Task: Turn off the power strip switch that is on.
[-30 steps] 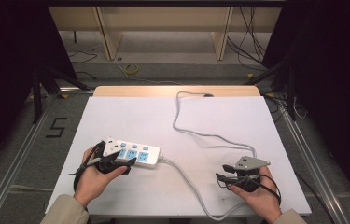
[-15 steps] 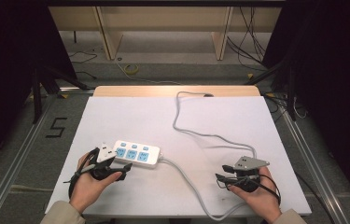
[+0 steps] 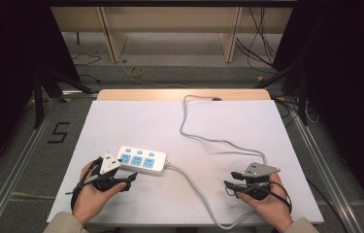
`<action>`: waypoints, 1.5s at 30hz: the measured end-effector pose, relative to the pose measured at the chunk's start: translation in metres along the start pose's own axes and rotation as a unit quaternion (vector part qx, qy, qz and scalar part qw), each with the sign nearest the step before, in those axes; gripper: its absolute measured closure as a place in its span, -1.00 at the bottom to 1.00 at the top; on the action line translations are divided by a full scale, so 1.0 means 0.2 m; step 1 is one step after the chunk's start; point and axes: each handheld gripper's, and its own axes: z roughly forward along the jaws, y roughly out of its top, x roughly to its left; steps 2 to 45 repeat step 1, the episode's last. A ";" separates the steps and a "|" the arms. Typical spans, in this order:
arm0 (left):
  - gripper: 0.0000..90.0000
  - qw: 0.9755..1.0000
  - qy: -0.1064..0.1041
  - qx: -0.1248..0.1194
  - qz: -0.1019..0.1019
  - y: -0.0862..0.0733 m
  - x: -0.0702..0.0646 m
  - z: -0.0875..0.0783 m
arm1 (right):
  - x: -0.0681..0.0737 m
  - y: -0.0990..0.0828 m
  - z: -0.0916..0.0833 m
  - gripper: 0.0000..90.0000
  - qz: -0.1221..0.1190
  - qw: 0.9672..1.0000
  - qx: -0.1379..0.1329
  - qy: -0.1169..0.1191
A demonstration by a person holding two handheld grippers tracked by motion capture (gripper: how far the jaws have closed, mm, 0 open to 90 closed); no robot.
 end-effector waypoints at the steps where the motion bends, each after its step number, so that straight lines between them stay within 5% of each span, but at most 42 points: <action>1: -0.41 1.000 0.000 0.000 0.000 0.00 0.00 0.00 | 0.00 0.00 0.00 0.24 0.000 1.000 0.000 0.000; 45: -0.41 1.000 0.000 0.000 0.000 0.00 0.00 0.00 | 0.00 0.00 0.00 0.24 0.000 1.000 0.000 0.000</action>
